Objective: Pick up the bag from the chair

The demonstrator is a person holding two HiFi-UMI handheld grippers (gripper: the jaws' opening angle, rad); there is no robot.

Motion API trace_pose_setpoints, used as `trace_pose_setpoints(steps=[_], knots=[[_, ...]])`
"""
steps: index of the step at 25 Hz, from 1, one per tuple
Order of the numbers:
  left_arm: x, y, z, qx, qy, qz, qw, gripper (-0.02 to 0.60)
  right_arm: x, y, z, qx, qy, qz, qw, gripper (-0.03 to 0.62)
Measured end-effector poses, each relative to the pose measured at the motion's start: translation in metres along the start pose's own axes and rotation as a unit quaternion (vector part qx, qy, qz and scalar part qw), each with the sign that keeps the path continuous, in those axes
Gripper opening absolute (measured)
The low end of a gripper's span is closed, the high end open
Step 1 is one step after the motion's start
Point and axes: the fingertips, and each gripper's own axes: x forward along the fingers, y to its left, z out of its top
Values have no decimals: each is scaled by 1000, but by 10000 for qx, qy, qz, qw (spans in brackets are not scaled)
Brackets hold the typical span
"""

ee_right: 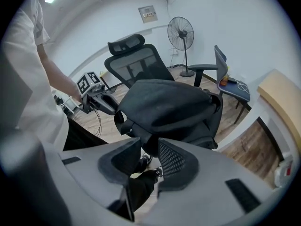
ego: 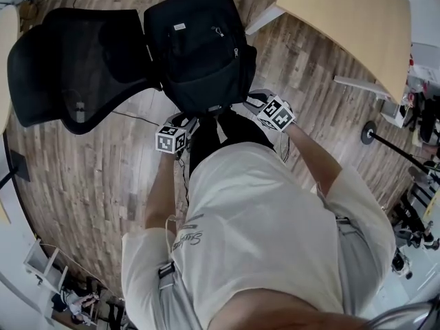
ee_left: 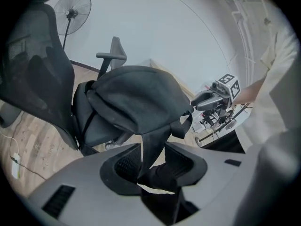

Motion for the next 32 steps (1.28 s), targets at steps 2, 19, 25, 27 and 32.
trace_pose_setpoints(steps=[2,19,25,27,32], knots=[[7,-2,0,10,71,-152,9999,158,8,3,-2,-228,96,106,9996,112],[22,-3,27,361,-31,-531,9979,157,38,17,22,-199,-165,928,9954,109],[-3,-2,69,586,-474,-574,9955,137,24,10,64,-103,-617,896,9940,94],[-7,-2,78,678,-497,-548,9950,125,23,6,71,-91,-639,768,9950,89],[-19,-4,102,737,-663,-470,9940,102,16,-2,85,95,-703,345,9969,92]])
